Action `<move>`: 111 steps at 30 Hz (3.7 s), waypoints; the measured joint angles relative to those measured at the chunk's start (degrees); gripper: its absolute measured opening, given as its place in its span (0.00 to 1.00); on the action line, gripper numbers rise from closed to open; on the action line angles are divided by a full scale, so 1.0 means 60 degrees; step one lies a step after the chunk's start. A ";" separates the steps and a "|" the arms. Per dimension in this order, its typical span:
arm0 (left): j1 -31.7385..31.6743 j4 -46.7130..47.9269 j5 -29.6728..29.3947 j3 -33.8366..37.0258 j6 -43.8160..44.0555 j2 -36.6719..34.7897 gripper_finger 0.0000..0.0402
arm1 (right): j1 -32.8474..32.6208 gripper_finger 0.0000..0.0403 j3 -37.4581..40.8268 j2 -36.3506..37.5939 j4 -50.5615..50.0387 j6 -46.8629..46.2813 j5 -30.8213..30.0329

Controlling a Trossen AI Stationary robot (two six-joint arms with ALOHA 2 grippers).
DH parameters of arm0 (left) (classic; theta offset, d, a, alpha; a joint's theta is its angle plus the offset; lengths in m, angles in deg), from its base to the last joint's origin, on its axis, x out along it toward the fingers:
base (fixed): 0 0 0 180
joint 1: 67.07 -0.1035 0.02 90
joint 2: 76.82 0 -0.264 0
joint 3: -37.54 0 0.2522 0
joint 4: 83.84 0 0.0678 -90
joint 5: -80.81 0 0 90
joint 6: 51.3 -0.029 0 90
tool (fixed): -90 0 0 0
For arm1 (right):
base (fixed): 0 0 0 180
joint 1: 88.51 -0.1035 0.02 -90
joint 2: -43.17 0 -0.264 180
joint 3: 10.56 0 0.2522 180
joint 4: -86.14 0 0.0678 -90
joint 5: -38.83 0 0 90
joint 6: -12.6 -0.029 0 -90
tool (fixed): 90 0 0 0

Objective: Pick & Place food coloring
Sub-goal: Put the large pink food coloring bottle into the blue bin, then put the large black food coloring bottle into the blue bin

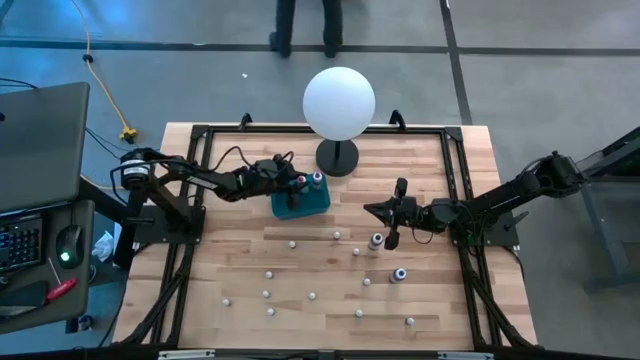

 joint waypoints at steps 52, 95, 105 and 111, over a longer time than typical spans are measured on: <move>0.0007 0.3476 0.1993 -0.0736 -0.0419 -0.4790 0.53 | -0.0040 0.40 0.0004 -0.1927 -0.2348 -0.1726 0.2684; 0.0011 0.3275 0.2033 -0.0736 -0.0386 -0.4783 0.53 | 0.2292 0.23 -0.6482 -0.5622 -0.3467 -0.0013 0.0889; 0.0011 0.3390 0.2029 -0.0736 -0.0430 -0.4783 0.53 | 0.2849 0.21 -0.7355 -0.7253 -0.3446 -0.0506 0.0561; 0.0011 0.3734 0.2018 -0.0732 -0.0427 -0.4783 0.53 | 0.2920 0.28 -0.7315 -0.7286 -0.3739 -0.0349 0.0463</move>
